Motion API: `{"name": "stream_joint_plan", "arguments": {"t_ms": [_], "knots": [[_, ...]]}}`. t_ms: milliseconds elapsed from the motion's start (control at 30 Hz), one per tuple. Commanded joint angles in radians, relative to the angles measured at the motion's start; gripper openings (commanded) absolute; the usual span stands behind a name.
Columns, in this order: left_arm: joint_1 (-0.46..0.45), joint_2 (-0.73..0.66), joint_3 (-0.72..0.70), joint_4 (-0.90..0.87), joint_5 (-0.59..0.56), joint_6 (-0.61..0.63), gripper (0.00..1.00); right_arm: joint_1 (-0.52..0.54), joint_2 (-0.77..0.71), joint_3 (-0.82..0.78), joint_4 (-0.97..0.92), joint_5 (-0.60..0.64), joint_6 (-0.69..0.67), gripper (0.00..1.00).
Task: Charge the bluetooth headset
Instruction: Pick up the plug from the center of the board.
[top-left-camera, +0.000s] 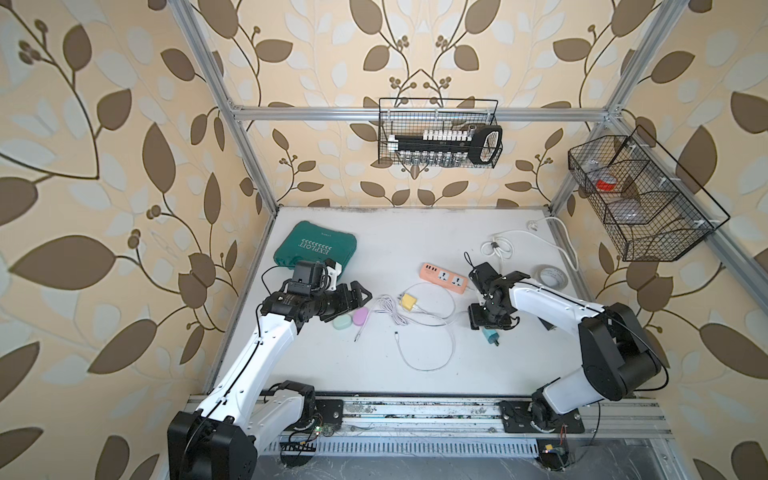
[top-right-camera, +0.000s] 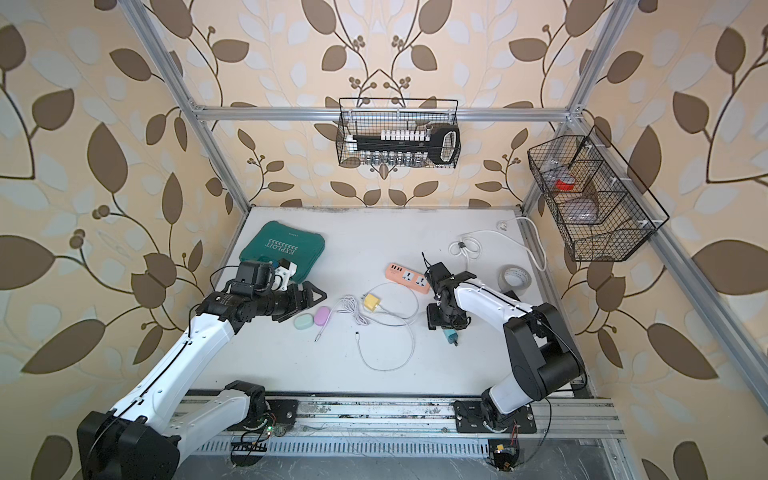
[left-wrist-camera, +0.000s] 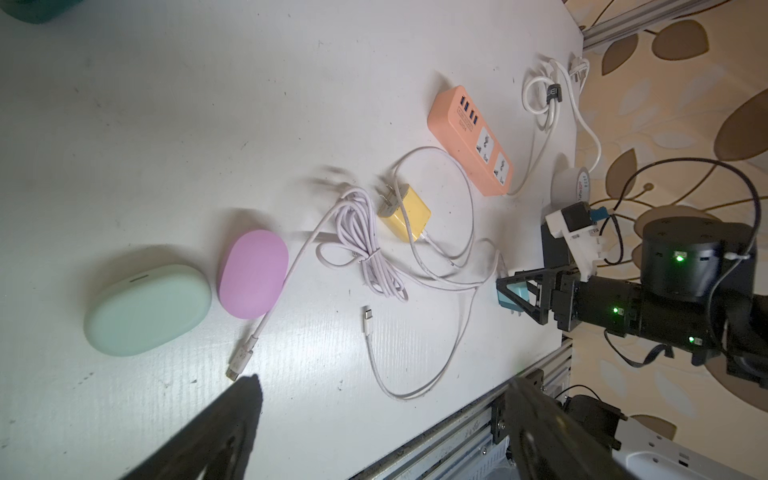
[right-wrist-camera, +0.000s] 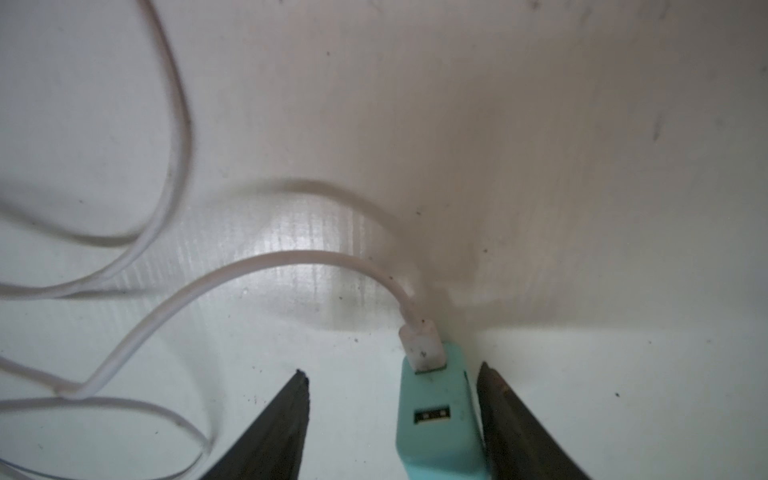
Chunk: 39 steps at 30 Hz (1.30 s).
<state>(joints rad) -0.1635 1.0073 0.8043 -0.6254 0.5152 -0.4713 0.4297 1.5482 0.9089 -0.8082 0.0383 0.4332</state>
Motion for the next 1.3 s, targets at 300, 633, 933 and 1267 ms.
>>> {"name": "stream_joint_plan", "arguments": {"t_ms": [300,633,933,1267], "knots": [[-0.004,-0.029,0.005,-0.001,-0.006,0.024,0.94,0.068,0.003,-0.039,-0.031,0.003,0.06,0.53],[-0.004,-0.033,0.005,-0.003,0.0,0.025,0.94,0.078,0.006,-0.045,-0.019,-0.013,0.068,0.3],[-0.004,-0.038,0.001,0.007,0.015,0.019,0.93,0.078,-0.138,-0.028,-0.014,-0.025,0.066,0.22],[-0.004,-0.046,-0.01,0.04,0.056,0.009,0.93,0.078,-0.331,0.122,-0.066,0.058,0.017,0.21]]}}
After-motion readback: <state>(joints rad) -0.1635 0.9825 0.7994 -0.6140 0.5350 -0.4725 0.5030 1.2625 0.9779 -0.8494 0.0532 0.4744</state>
